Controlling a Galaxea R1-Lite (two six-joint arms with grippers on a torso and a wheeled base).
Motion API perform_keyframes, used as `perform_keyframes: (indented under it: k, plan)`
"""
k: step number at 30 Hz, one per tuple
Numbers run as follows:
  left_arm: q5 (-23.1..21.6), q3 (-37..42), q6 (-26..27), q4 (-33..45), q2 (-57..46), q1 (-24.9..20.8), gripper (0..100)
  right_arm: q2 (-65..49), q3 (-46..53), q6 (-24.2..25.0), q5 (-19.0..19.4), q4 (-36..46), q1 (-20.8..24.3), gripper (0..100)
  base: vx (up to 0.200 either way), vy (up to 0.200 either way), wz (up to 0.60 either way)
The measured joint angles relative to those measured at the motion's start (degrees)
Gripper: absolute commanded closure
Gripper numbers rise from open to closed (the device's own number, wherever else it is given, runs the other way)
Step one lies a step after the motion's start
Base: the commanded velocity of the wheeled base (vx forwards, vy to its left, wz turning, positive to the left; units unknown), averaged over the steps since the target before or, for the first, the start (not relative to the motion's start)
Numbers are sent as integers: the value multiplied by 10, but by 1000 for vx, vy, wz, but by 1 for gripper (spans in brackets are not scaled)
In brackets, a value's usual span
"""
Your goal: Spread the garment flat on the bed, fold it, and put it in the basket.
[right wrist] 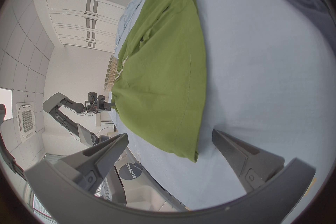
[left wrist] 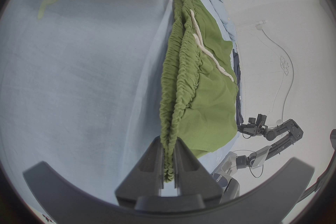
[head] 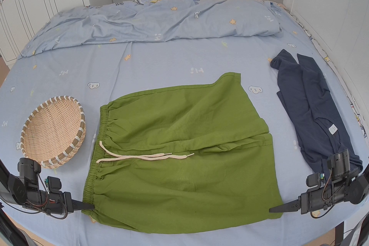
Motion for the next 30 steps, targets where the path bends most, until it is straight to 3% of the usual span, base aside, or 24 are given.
perform_keyframes:
  k: [26,27,30]
  plan:
    - [0,-1,1,0,0,0,100,47,-11,5,8,-5,45,0,0,0,0]
    - [0,-1,1,-1,0,0,100,48,-12,6,8,-5,44,100,0,0,0]
    - [0,1,1,-1,0,0,100,50,-12,6,8,-5,42,100,0,0,0]
